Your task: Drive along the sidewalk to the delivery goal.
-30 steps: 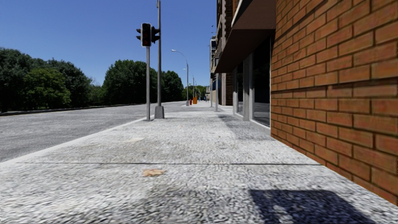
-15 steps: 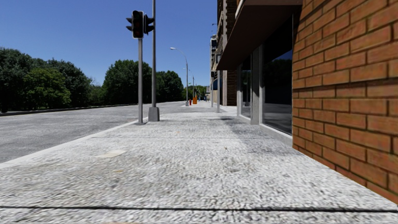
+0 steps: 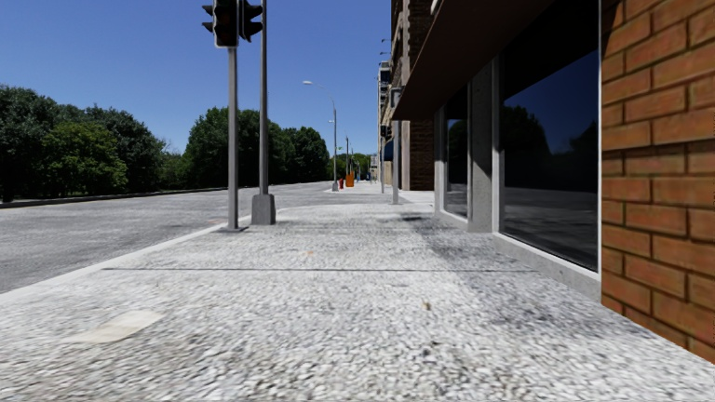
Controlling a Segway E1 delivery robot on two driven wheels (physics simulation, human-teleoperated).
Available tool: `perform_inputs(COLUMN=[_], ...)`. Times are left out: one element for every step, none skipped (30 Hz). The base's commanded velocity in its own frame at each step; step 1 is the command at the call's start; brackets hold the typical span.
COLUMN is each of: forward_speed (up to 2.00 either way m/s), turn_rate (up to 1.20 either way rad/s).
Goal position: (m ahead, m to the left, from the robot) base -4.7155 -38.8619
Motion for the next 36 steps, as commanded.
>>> perform_inputs(forward_speed=[2.0, 2.0, 2.0, 2.0, 2.0, 2.0, 2.0, 2.0, 2.0, 2.0, 2.0, 2.0, 2.0, 2.0, 2.0, 2.0, 2.0, 2.0, 2.0, 2.0, 2.0, 2.0, 2.0, 2.0, 2.0, 2.0, 2.0, 2.0, 2.0, 2.0, 2.0, 2.0, 2.0, 2.0, 2.0, 2.0], turn_rate=[0.0, 0.0, 0.0, 0.0, 0.0, 0.0, 0.0, 0.0, 0.0, 0.0, 0.0, 0.0, 0.0, 0.0, 0.0, 0.0, 0.0, 0.0, 0.0, 0.0, 0.0, 0.0, 0.0, 0.0, 0.0, 0.0, 0.0, 0.0, 0.0, 0.0, 0.0, 0.0, 0.0, 0.0, 0.0, 0.0])
